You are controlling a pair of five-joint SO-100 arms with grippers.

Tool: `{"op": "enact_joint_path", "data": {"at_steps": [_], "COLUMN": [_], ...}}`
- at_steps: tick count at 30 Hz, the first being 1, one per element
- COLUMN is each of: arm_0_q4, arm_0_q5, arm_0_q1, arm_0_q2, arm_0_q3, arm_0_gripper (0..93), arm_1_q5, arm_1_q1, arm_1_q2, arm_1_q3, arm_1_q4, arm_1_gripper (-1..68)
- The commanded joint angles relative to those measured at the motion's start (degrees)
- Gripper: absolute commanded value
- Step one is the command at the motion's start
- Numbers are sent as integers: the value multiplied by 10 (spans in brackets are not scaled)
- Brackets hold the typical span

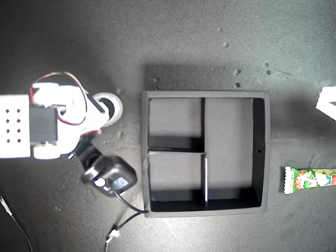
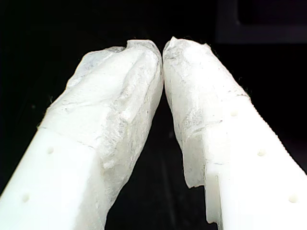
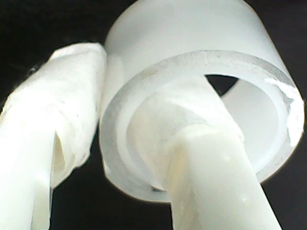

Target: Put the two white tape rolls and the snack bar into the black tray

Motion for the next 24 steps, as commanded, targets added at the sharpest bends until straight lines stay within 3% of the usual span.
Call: {"op": "enact_joint_path", "data": {"at_steps": [1,6,7,10,15,19,24], "arm_0_q4": [120,321,352,348,348,348,348], "arm_0_q5": [35,60,62,60,56,47,40], "arm_0_q1": [3,37,40,42,50,58,63], "arm_0_q2": [-25,-239,-294,-316,-401,-465,-522], "arm_0_q3": [-229,-683,-785,-795,-849,-890,-913], "arm_0_gripper": [3,3,3,3,4,4,3], "arm_1_q5": [-171,-376,-407,-474,-489,-396,-99], "arm_1_q1": [-5,-42,-50,-88,-158,-251,-317], "arm_1_q2": [3,-3,-5,-13,-164,-337,-409], "arm_1_q3": [-25,-124,-156,-244,-377,-488,-486], "arm_1_q4": [8,66,82,117,127,153,174], "arm_1_gripper": [-1,1,26,144,224,225,197]}}
